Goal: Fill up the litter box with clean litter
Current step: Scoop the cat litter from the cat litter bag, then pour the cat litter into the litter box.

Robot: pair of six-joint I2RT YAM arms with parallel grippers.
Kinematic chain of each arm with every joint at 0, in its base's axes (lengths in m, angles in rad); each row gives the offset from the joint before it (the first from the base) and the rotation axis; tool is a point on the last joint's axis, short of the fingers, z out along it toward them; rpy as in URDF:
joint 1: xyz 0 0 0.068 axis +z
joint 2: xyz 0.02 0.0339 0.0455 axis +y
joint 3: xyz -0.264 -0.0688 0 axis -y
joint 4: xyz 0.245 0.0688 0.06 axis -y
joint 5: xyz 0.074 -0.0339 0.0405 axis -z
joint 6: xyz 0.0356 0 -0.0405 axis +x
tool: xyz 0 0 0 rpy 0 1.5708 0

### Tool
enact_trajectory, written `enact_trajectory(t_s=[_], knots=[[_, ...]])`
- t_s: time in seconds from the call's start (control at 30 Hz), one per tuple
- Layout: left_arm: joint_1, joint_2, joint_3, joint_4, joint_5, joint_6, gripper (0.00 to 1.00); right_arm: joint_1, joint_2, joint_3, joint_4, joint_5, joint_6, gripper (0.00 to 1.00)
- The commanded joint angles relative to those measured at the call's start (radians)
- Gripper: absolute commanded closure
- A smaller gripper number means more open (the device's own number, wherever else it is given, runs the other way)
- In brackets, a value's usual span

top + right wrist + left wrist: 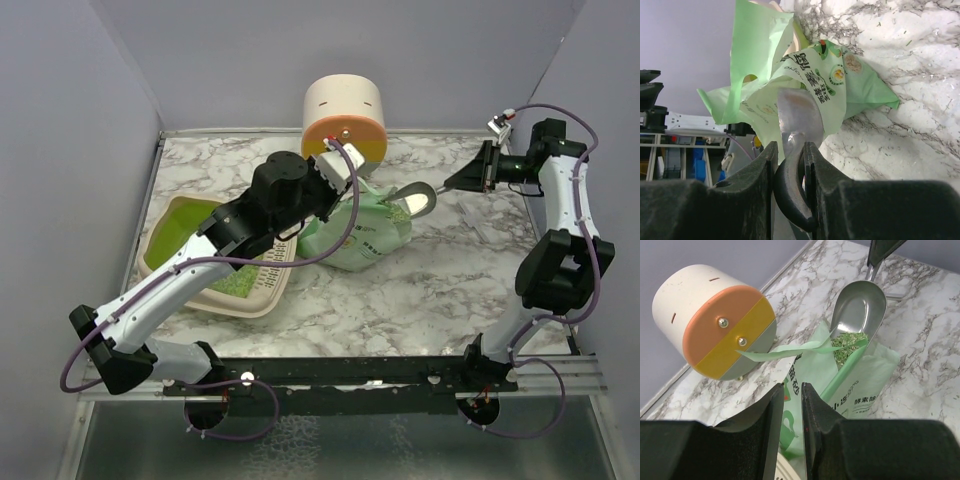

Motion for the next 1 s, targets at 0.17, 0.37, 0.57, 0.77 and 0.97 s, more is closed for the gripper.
enact_trajectory(t_s=[0.17, 0.37, 0.57, 0.77, 0.97], knots=[[-0.006, -0.05, -0.021, 0.042, -0.024, -0.009, 0.76, -0.1, 0.037, 0.101, -0.18, -0.114, -0.101, 0.99], [-0.006, -0.063, -0.035, 0.049, -0.026, -0.012, 0.76, -0.129, 0.05, 0.126, -0.213, -0.148, -0.1, 0.99], [-0.005, -0.078, -0.048, 0.05, -0.033, -0.017, 0.76, -0.153, 0.043, 0.146, -0.214, -0.174, -0.068, 0.99], [-0.006, -0.092, -0.052, 0.05, -0.04, -0.021, 0.76, -0.163, 0.037, 0.148, -0.21, -0.191, -0.05, 0.99], [-0.006, -0.109, -0.064, 0.049, -0.046, -0.024, 0.76, -0.166, 0.036, 0.156, -0.195, -0.209, -0.018, 0.99]])
